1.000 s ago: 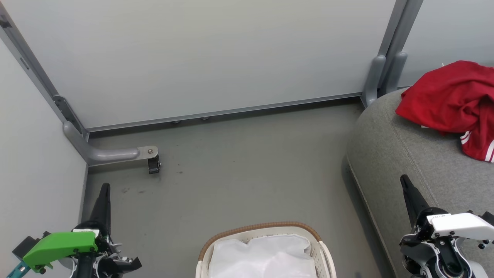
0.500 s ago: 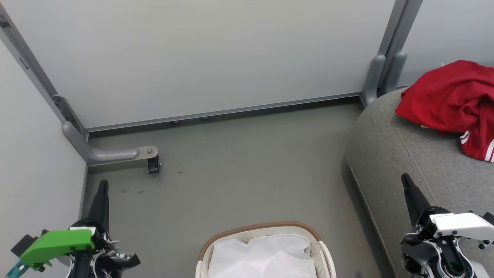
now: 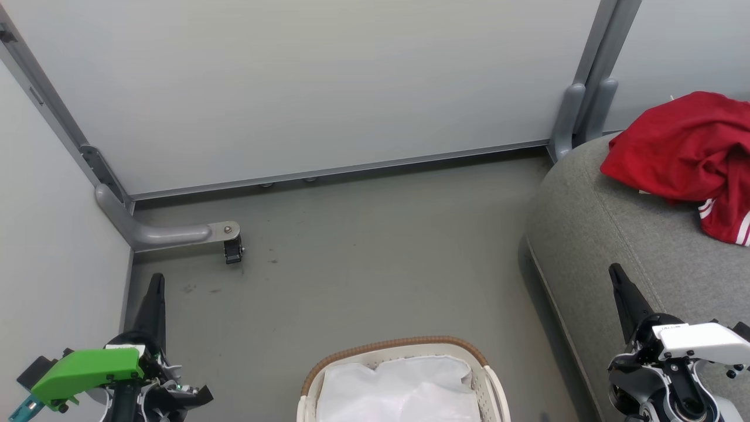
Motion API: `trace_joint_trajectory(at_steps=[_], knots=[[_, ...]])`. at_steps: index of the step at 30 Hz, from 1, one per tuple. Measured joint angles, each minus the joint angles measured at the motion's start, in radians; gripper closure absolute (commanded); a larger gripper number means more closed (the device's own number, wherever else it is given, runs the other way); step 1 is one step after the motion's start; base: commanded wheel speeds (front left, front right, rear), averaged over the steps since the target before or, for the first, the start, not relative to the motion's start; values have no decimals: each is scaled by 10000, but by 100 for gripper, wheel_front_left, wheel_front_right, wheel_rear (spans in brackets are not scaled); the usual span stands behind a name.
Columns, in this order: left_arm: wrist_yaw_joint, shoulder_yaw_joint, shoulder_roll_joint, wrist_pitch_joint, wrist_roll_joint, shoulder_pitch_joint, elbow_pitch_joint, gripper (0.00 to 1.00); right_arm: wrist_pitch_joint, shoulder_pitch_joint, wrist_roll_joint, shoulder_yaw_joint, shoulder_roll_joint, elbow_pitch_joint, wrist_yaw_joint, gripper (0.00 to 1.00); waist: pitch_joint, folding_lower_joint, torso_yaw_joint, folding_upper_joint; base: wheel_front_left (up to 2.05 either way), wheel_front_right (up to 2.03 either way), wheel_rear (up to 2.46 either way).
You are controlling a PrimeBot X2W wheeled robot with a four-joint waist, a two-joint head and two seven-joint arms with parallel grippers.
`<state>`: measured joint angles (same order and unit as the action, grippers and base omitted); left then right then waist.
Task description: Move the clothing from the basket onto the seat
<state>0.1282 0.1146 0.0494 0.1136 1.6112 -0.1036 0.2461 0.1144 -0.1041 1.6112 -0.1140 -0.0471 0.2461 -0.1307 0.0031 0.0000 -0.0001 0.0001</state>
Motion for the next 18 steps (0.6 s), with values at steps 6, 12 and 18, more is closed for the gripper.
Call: trace_joint_trajectory(at_steps=[6,12,18], knots=[[0,0,0,0,0,0,-2,100,0,0,0,0,0,0,0,100,0,0,0,0,0,0,0],[-2,0,0,0,0,0,-2,100,0,0,0,0,0,0,0,100,0,0,0,0,0,0,0],[0,2,0,0,0,0,-2,100,0,0,0,0,0,0,0,100,0,0,0,0,0,0,0]])
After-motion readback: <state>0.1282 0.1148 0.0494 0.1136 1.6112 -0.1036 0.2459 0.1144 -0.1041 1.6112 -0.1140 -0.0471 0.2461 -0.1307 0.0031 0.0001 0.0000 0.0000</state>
